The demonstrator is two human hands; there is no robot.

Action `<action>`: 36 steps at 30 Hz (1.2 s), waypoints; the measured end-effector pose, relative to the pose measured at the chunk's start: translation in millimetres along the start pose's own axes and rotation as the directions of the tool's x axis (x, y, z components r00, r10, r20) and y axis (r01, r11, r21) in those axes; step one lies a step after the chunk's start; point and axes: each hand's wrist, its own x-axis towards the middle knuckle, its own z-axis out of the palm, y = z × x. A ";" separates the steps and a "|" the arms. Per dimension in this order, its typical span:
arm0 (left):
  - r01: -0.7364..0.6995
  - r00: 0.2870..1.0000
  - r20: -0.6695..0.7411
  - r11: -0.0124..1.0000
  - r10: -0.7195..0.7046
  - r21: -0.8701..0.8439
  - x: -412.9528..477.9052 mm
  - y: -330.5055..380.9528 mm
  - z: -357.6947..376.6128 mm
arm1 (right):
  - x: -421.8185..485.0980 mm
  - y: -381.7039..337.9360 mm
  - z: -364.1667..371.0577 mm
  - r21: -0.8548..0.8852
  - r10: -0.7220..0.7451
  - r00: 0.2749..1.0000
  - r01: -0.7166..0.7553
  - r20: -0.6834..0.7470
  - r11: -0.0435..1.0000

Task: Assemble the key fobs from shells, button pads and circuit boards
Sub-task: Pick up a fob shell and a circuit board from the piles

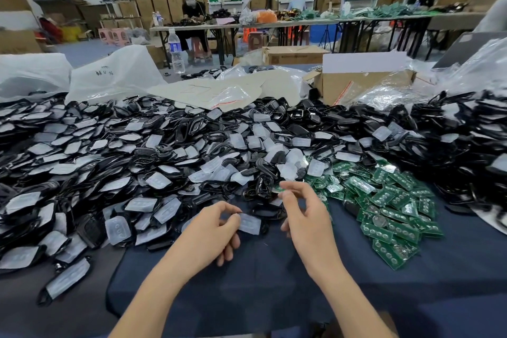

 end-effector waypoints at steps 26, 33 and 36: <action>-0.627 0.769 0.490 0.333 0.410 0.705 71.2 78.2 85.7 | 142.0 -24.6 -92.4 -0.083 0.016 0.958 -0.041 -0.286 0.996; -0.676 0.706 0.411 0.376 0.577 0.634 75.1 77.2 67.8 | 199.6 -17.3 -88.3 -0.487 -0.019 0.985 -0.069 -0.173 0.871; -0.665 0.734 0.306 0.550 0.606 0.505 83.0 79.1 57.0 | 221.4 -17.8 -74.8 -0.649 -0.075 0.994 0.008 -0.077 0.761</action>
